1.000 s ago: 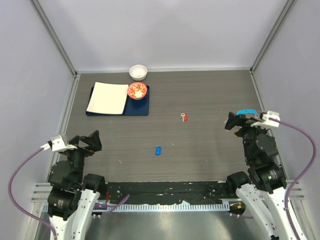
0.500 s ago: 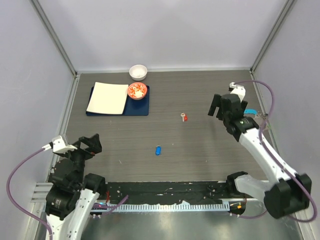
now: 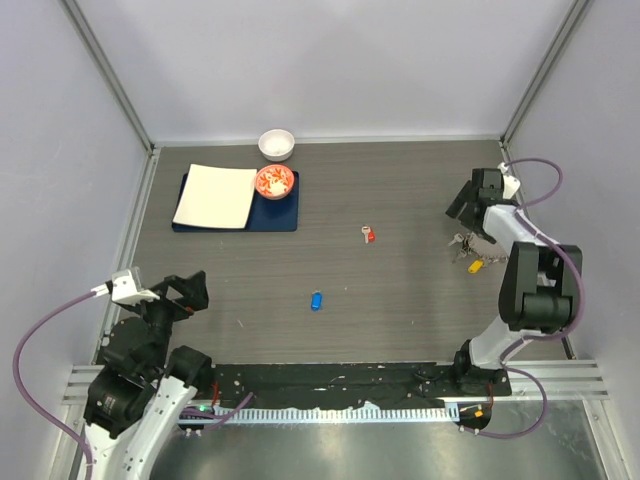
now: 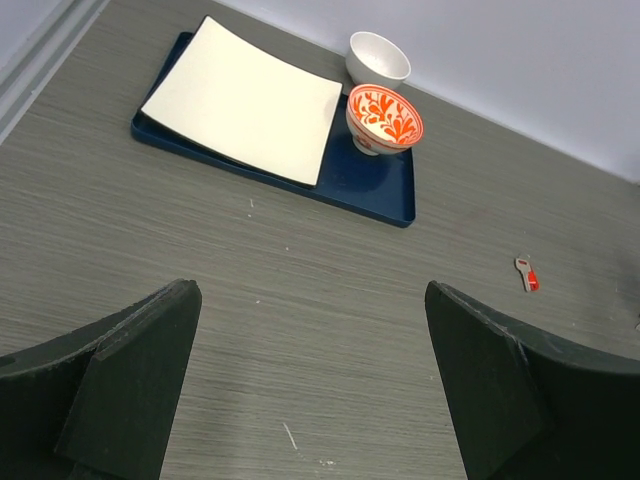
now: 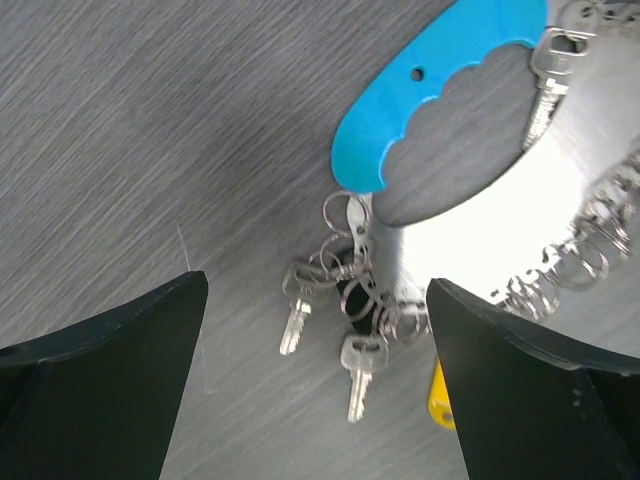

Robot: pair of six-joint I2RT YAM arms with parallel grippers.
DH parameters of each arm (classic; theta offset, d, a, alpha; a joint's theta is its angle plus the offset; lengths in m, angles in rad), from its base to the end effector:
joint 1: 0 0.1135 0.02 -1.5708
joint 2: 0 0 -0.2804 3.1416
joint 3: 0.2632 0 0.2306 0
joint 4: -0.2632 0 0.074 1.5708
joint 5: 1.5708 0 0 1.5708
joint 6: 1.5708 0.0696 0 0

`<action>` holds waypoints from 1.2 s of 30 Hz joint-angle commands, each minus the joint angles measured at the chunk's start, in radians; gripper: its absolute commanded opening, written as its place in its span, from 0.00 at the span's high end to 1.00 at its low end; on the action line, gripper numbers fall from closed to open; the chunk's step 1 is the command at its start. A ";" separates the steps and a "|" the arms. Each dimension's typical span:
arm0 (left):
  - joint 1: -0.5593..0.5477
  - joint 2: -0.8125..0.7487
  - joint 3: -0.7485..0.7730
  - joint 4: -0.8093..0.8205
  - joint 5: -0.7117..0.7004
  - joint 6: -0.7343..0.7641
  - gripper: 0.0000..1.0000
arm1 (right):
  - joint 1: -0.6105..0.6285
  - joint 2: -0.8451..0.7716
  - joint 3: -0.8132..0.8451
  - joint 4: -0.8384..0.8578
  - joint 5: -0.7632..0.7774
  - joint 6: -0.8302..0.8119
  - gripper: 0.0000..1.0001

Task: Put the keys on the keyring

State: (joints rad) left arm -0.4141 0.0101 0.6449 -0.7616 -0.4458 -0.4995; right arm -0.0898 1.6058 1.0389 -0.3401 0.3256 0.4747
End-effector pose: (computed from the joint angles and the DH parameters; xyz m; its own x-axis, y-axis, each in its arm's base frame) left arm 0.0295 0.0198 0.2794 -0.0880 -0.4334 -0.8969 -0.0805 0.9005 -0.4273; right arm 0.3327 -0.0523 0.2145 -0.5692 0.4861 -0.6632 0.6087 0.7913 0.0575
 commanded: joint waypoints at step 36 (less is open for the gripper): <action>-0.038 -0.056 0.015 0.005 0.006 0.001 0.00 | 0.040 -0.380 -0.226 0.036 -0.202 -0.061 0.14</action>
State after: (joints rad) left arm -0.4438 0.0101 0.6449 -0.7685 -0.4446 -0.4984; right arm 0.0666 1.2118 0.8715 -0.2905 0.1688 0.4042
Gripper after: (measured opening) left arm 0.996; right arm 0.900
